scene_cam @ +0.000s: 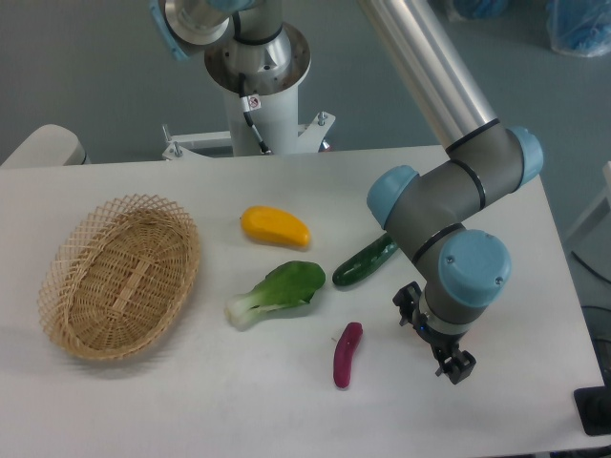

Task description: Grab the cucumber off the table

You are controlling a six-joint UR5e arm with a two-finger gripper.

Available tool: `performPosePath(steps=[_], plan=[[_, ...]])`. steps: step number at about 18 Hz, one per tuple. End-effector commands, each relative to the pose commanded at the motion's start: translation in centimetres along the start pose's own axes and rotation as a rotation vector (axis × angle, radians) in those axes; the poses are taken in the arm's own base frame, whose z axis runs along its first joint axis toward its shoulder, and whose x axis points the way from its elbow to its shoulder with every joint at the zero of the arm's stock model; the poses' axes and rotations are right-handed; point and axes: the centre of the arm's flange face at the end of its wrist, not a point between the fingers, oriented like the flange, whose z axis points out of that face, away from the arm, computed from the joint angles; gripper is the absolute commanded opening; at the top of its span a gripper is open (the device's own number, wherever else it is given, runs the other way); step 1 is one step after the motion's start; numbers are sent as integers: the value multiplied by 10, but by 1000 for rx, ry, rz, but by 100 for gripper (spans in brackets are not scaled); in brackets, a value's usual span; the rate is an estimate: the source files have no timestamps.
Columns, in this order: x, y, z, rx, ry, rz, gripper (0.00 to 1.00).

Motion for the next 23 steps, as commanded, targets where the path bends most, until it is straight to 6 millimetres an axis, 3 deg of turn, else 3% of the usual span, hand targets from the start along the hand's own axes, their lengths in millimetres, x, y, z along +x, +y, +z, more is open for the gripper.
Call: performPosePath(steps=[4,6,8,15,23], plan=[[1,-2,1,-3,3,-5,100],[6,-24,3,-54,-8,15,100],[8,-26,3,-83,-36,-15,100],[61,5,3,-49,26,-49,100],[91,41,8,-6,69,33,100]])
